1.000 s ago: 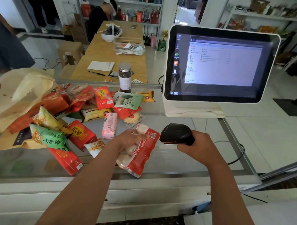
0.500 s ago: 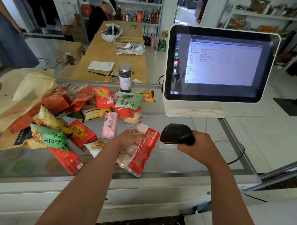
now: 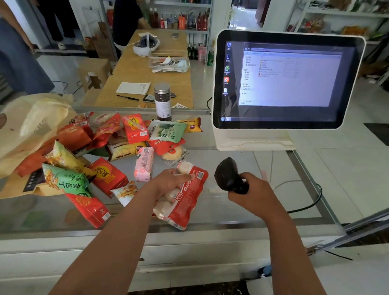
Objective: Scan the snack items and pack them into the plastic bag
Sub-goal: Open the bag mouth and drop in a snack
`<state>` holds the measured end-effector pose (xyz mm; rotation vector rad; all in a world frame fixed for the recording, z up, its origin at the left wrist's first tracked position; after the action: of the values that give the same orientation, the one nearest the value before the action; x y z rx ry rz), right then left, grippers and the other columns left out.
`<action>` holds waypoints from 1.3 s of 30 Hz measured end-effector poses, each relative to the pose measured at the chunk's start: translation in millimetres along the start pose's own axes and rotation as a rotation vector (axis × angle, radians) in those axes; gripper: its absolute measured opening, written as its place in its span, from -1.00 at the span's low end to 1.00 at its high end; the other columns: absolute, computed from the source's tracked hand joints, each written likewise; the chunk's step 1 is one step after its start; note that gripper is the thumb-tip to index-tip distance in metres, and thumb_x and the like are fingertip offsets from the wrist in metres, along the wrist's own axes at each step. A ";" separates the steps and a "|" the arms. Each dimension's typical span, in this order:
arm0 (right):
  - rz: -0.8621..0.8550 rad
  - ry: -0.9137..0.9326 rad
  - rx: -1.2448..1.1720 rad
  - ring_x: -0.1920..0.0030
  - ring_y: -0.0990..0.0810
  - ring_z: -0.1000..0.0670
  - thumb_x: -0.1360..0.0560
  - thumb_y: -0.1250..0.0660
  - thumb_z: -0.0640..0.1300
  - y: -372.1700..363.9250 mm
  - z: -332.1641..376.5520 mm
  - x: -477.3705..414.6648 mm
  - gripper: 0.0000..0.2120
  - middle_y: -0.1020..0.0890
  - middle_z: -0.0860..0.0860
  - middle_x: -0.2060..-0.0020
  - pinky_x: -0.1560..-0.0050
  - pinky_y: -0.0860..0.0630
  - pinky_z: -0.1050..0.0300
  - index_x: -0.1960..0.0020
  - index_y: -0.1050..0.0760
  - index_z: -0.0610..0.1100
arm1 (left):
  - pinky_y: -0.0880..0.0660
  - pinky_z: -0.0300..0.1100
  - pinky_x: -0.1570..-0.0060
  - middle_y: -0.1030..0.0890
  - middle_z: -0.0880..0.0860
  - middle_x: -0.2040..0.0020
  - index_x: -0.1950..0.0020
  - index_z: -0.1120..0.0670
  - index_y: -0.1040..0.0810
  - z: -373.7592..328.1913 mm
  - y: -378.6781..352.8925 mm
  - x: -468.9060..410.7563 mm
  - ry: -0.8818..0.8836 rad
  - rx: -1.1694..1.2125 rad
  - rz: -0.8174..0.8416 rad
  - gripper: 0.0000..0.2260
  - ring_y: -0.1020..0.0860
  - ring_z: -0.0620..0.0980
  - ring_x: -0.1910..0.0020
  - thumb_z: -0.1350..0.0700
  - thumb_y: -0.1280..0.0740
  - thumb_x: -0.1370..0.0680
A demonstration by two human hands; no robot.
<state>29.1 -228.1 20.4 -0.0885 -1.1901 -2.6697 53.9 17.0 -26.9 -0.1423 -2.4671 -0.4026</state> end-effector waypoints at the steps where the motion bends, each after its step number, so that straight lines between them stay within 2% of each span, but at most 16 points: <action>1: 0.005 -0.010 -0.012 0.14 -0.54 0.11 -0.39 -0.44 -0.12 -4.3 -2.9 0.0 -0.68 -0.58 0.03 0.12 0.20 -0.38 0.37 -0.11 -0.45 -0.07 | -0.55 -0.21 0.37 -0.66 0.05 0.03 -0.26 0.00 -0.45 -1.0 -0.9 1.3 0.001 0.001 -0.008 -0.54 -0.67 -0.03 0.20 -0.19 -0.39 -0.47; 4: 0.014 -0.036 0.000 0.05 -0.53 0.04 -0.42 -0.44 -0.14 -19.4 -12.2 -1.7 -0.63 -0.58 -0.04 0.00 0.05 -0.39 0.27 -0.18 -0.42 -0.11 | -0.55 -0.20 0.37 -0.66 0.06 0.04 -0.26 0.01 -0.46 -1.6 -4.0 3.4 0.008 0.014 -0.044 -0.55 -0.67 -0.03 0.22 -0.17 -0.41 -0.47; 9: -0.024 -0.054 0.007 -0.11 -0.55 -0.02 -0.42 -0.46 -0.16 -40.2 -22.5 -4.5 -0.58 -0.58 -0.07 -0.10 -0.04 -0.37 0.27 -0.22 -0.41 -0.16 | -0.64 -0.04 0.19 -0.68 0.07 0.06 -0.20 0.01 -0.47 -0.7 -11.1 10.3 0.052 0.060 -0.114 -0.57 -0.69 0.04 0.18 -0.17 -0.43 -0.45; 13: -0.065 -0.078 0.000 -0.12 -0.55 -0.05 -0.40 -0.47 -0.17 -53.9 -29.2 -6.3 -0.56 -0.57 -0.07 -0.09 -0.02 -0.38 0.22 -0.23 -0.41 -0.13 | -0.56 -0.19 0.43 -0.69 0.06 0.16 -0.17 0.04 -0.48 3.3 -19.9 20.9 0.059 0.216 -0.146 -0.63 -0.68 -0.01 0.32 -0.11 -0.44 -0.47; 15: -0.075 -0.065 0.021 -0.13 -0.54 -0.08 -0.40 -0.45 -0.18 -56.5 -28.6 -4.8 -0.56 -0.56 -0.09 -0.07 -0.03 -0.41 0.18 -0.23 -0.41 -0.13 | -0.56 -0.19 0.42 -0.70 0.10 0.15 -0.19 0.08 -0.51 5.9 -23.3 25.3 0.042 0.287 -0.157 -0.61 -0.68 0.02 0.32 -0.07 -0.46 -0.46; 17: -0.093 -0.050 0.113 -0.23 -0.44 -0.12 -0.42 -0.42 -0.17 -56.7 -22.1 -0.1 -0.47 -0.49 -0.14 -0.18 -0.16 -0.39 0.06 -0.34 -0.35 -0.12 | -0.57 -0.19 0.41 -0.71 0.11 0.15 -0.18 0.09 -0.52 6.9 -23.9 30.5 0.023 0.320 -0.156 -0.62 -0.69 0.04 0.29 -0.04 -0.48 -0.45; 19: -0.173 -0.066 0.204 -0.35 -0.29 -0.16 -0.45 -0.38 -0.13 -54.2 -5.1 7.4 -0.40 -0.34 -0.15 -0.32 -0.30 -0.30 -0.05 -0.44 -0.25 -0.08 | -0.57 -0.19 0.40 -0.71 0.10 0.15 -0.14 0.08 -0.52 5.0 -20.5 38.9 -0.001 0.316 -0.144 -0.65 -0.69 0.03 0.28 -0.03 -0.48 -0.45; 21: -0.287 -0.043 0.173 -0.35 -0.27 -0.14 -0.49 -0.34 -0.11 -51.7 25.8 16.6 -0.45 -0.33 -0.13 -0.34 -0.30 -0.31 -0.04 -0.43 -0.27 -0.07 | -0.55 -0.24 0.39 -0.70 0.06 0.15 -0.10 0.05 -0.51 1.4 -13.2 49.6 -0.049 0.284 -0.160 -0.67 -0.69 -0.04 0.30 -0.05 -0.49 -0.44; 23: -0.285 0.019 0.011 -0.27 -0.38 -0.06 -0.52 -0.31 -0.05 -54.1 64.9 25.6 -0.54 -0.43 -0.08 -0.23 -0.19 -0.38 0.09 -0.39 -0.33 -0.06 | -0.52 -0.30 0.37 -0.67 -0.01 0.18 -0.06 0.05 -0.53 -2.7 -0.2 61.2 -0.141 0.234 -0.227 -0.70 -0.66 -0.13 0.33 -0.05 -0.49 -0.44; 25: -0.106 0.000 -0.227 -0.16 -0.48 0.02 -0.52 -0.29 0.07 -64.9 107.6 35.1 -0.57 -0.49 0.07 -0.06 -0.08 -0.43 0.17 -0.36 -0.35 0.03 | -0.57 -0.21 0.19 -0.65 -0.07 0.17 0.02 0.00 -0.55 -6.7 20.7 80.1 -0.234 0.159 -0.331 -0.71 -0.64 -0.11 0.23 -0.12 -0.50 -0.40; 27: 0.082 -0.049 -0.424 -0.05 -0.53 0.10 -0.49 -0.29 0.15 -83.8 150.3 46.9 -0.49 -0.52 0.23 0.04 -0.09 -0.47 0.15 -0.40 -0.24 0.20 | -0.57 -0.06 0.01 -0.66 -0.07 0.13 0.03 -0.02 -0.57 -7.4 51.1 105.5 -0.314 0.069 -0.468 -0.63 -0.63 -0.06 0.10 -0.22 -0.49 -0.33; 30: 0.209 0.024 -0.723 -0.06 -0.59 0.09 -0.50 -0.27 0.05 -123.9 210.7 59.7 -0.41 -0.60 0.15 -0.09 -0.17 -0.50 0.08 -0.33 -0.03 0.48 | -0.48 -0.11 0.10 -0.59 -0.06 0.15 0.02 0.03 -0.50 -4.5 105.8 162.4 -0.413 -0.113 -0.720 -0.62 -0.58 0.00 0.08 -0.22 -0.44 -0.39; 32: 0.222 0.106 -0.949 -0.14 -0.60 0.05 -0.53 -0.25 -0.07 -150.3 252.6 67.7 -0.41 -0.60 0.07 -0.18 -0.11 -0.55 0.08 -0.38 -0.09 0.40 | -0.42 -0.13 0.16 -0.56 -0.08 0.18 -0.08 -0.02 -0.51 0.2 140.6 202.9 -0.498 -0.199 -0.807 -0.65 -0.56 0.02 0.09 -0.22 -0.37 -0.45; 35: 0.244 0.130 -1.319 0.03 -0.66 0.13 -0.48 -0.28 -0.08 -187.3 315.9 80.5 -0.51 -0.67 0.08 -0.03 0.23 -0.57 0.24 -0.40 -0.29 0.03 | -0.46 -0.15 -0.11 -0.62 -0.20 -0.07 -0.27 -0.18 -0.52 20.8 187.0 248.3 -0.592 -0.080 -0.684 -0.61 -0.56 -0.15 -0.08 -0.28 -0.24 -0.51; 37: 0.271 0.075 -1.430 0.13 -0.66 0.05 -0.36 -0.35 0.05 -211.0 349.4 89.4 -0.53 -0.68 -0.04 0.03 0.29 -0.55 0.20 -0.23 -0.48 -0.08 | -0.48 -0.15 -0.16 -0.64 -0.24 -0.07 -0.21 -0.24 -0.56 43.0 214.9 264.5 -0.651 0.021 -0.617 -0.65 -0.58 -0.23 -0.07 -0.28 -0.24 -0.48; 39: 0.336 -0.006 -1.482 0.14 -0.64 -0.01 -0.33 -0.37 0.05 -234.2 372.3 96.3 -0.60 -0.67 -0.10 0.08 0.18 -0.52 0.14 -0.09 -0.55 -0.12 | -0.54 -0.07 -0.09 -0.68 -0.15 0.09 -0.06 -0.18 -0.63 71.4 243.4 274.1 -0.705 0.179 -0.582 -0.78 -0.64 -0.14 0.05 -0.16 -0.28 -0.49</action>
<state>-128.9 183.1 113.4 -0.4442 0.8979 -2.5588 -157.6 271.9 145.7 0.6265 -3.2074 -0.4135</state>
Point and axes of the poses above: each hand's wrist, its own x-axis away from the middle knuckle, its own y-axis out of the back of the hand, z = x × y, the point moved 1 cm from there along -x, towards the middle knuckle
